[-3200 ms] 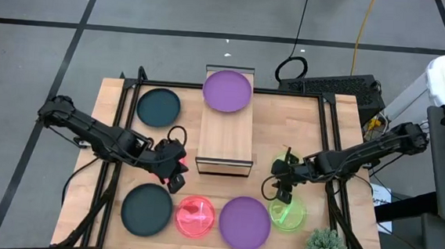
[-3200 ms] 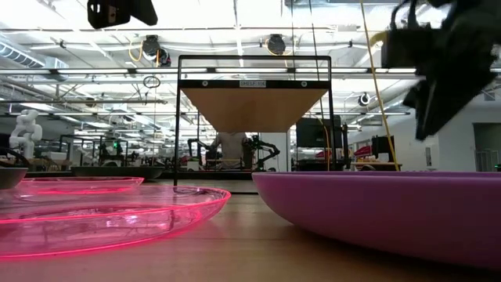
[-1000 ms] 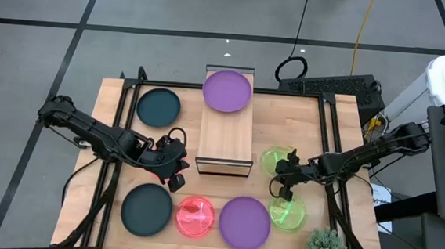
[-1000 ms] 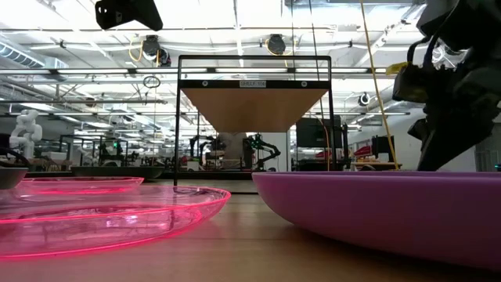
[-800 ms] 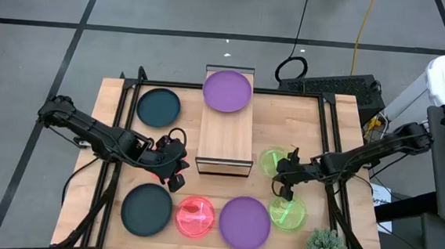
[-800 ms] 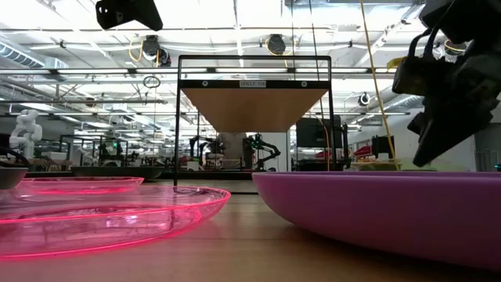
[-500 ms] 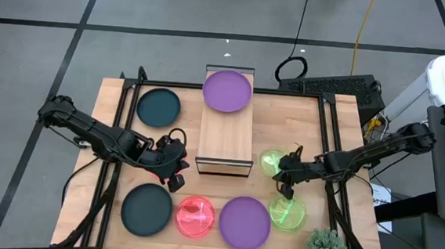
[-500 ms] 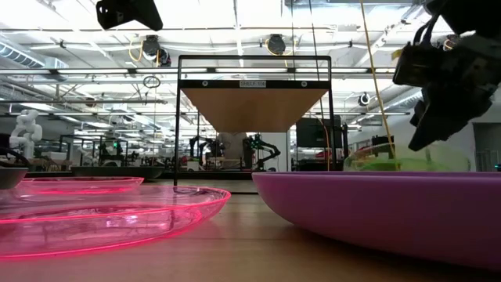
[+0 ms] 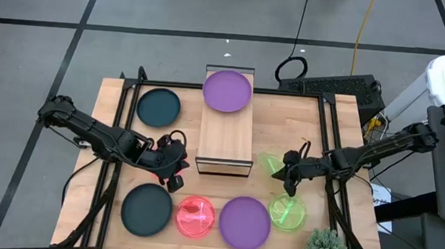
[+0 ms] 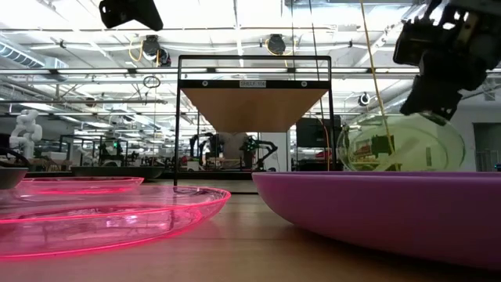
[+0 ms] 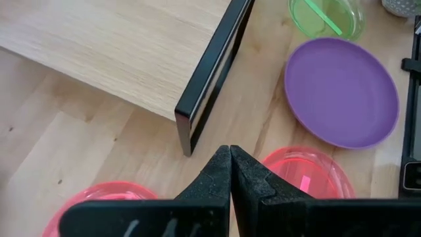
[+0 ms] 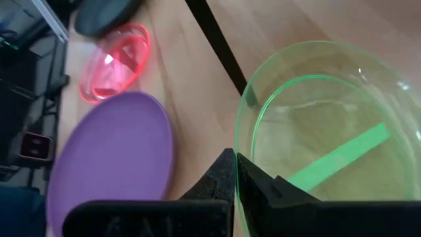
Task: Place and stack plates onto a shelf
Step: Put the top green plate on the shelf
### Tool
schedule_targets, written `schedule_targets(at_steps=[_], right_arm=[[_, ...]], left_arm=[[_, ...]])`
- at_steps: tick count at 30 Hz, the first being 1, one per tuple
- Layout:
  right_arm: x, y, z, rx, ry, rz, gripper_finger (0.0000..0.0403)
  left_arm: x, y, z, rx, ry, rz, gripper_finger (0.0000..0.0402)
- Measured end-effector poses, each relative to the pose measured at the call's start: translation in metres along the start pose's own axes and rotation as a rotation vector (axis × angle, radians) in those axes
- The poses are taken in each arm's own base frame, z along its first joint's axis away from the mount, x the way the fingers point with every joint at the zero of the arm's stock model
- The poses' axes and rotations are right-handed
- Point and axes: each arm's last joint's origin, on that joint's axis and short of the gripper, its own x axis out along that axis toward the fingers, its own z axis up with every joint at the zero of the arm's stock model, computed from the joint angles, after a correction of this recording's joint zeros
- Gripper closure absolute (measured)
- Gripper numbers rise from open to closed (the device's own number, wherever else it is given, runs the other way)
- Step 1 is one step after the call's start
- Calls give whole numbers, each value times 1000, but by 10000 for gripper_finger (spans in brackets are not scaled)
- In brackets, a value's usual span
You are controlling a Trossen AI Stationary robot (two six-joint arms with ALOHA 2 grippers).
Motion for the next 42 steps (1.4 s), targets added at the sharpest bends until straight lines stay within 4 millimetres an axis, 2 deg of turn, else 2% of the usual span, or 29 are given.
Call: schedule_targets(at_steps=[17,25,34,42], right_arm=[[-13,14,21,40,-107,-9,403],[-25,21,31,23,-63,-55,403],[-48,34,51,-46,-50,-97,403],[-83,51,81,-133,-121,-155,403]], left_arm=[[0,1,1,13,-25,32,400],[0,2,1,26,-29,39,400],[3,9,7,-24,-36,61,400],[4,12,9,-33,-38,73,400]])
